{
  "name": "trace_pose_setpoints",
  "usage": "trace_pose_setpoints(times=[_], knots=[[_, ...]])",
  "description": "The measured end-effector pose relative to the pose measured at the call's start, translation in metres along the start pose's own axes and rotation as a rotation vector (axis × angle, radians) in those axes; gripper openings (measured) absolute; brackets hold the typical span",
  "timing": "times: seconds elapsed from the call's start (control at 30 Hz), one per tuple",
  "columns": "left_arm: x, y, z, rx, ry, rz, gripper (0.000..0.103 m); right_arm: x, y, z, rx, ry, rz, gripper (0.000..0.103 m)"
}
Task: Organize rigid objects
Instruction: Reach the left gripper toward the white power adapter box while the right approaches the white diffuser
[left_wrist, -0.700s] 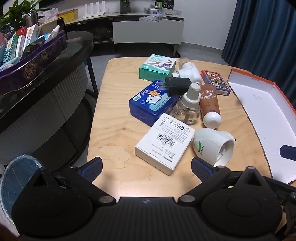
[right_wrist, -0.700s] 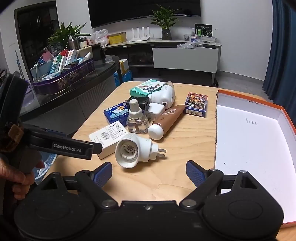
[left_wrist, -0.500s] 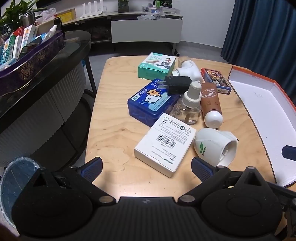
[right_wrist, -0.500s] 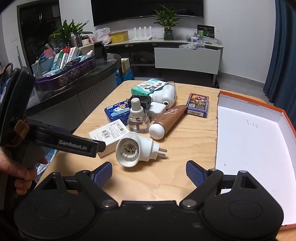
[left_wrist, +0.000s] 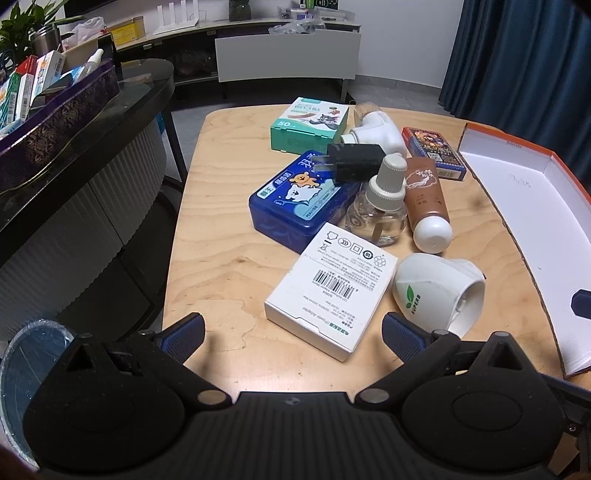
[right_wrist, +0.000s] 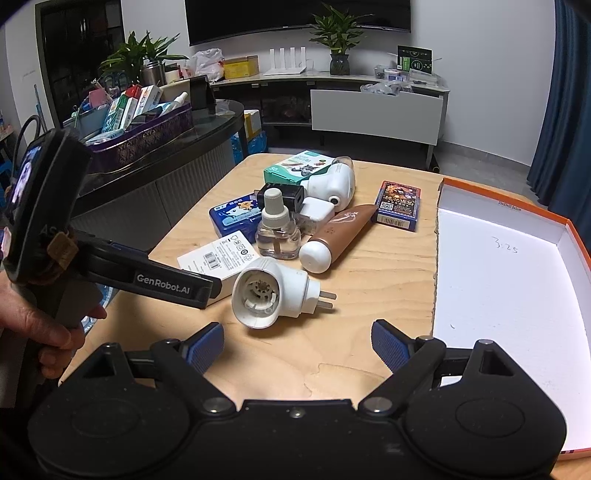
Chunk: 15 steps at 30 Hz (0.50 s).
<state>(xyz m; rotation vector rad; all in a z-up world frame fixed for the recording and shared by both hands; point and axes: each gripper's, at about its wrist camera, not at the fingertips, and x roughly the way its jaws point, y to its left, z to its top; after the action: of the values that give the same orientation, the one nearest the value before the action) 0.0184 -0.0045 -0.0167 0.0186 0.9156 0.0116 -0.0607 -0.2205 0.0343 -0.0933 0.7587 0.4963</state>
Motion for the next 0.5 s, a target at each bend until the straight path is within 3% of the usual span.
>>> trace_pose_setpoints(times=[0.5], knots=[[0.021, -0.007, 0.004, 0.035, 0.038, 0.004, 0.103, 0.005, 0.003, 0.000, -0.037, 0.021, -0.025, 0.102]])
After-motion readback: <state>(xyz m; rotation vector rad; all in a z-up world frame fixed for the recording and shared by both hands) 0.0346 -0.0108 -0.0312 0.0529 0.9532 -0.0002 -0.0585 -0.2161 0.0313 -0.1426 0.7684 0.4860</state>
